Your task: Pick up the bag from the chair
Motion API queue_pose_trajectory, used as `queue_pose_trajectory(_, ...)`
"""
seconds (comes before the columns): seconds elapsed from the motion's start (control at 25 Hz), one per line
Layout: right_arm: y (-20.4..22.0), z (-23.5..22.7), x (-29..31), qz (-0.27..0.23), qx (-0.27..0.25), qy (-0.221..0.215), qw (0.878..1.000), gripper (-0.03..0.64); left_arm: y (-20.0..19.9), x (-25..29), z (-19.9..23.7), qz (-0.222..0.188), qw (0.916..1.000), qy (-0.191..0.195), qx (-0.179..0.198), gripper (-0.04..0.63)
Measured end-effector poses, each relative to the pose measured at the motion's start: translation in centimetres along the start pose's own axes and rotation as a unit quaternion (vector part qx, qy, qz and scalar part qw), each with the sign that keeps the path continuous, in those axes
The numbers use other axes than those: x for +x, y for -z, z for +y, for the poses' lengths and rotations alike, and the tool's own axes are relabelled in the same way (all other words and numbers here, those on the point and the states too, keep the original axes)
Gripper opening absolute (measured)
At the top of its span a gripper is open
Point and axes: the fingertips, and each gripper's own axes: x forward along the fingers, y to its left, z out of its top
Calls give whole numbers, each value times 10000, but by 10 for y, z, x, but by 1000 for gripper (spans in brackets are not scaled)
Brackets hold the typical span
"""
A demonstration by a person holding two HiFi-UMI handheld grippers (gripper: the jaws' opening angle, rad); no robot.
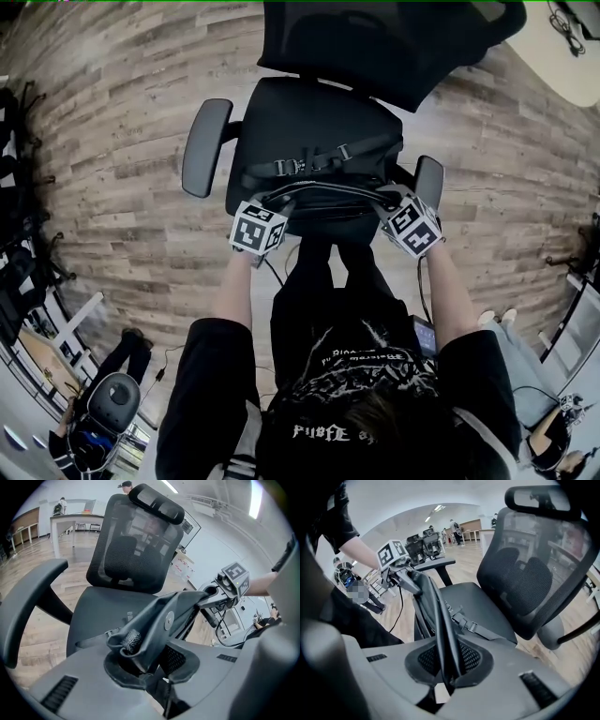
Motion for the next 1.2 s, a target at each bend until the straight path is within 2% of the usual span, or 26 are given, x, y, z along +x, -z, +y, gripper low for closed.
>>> queue_pose_trajectory(0.32,4,19,-24,-148,135,295,9994,40,7,-21,-20,-103,9998,-147,-121,67)
queue_pose_trajectory(0.76,-2,32,-67,-327,-243,612,9973,38,10,-52,-56,-500,9977,-393,-229,67)
queue_pose_trajectory(1.2,-2,63,-107,-516,-595,891,9929,38,24,-87,-90,-790,9946,-616,-267,67)
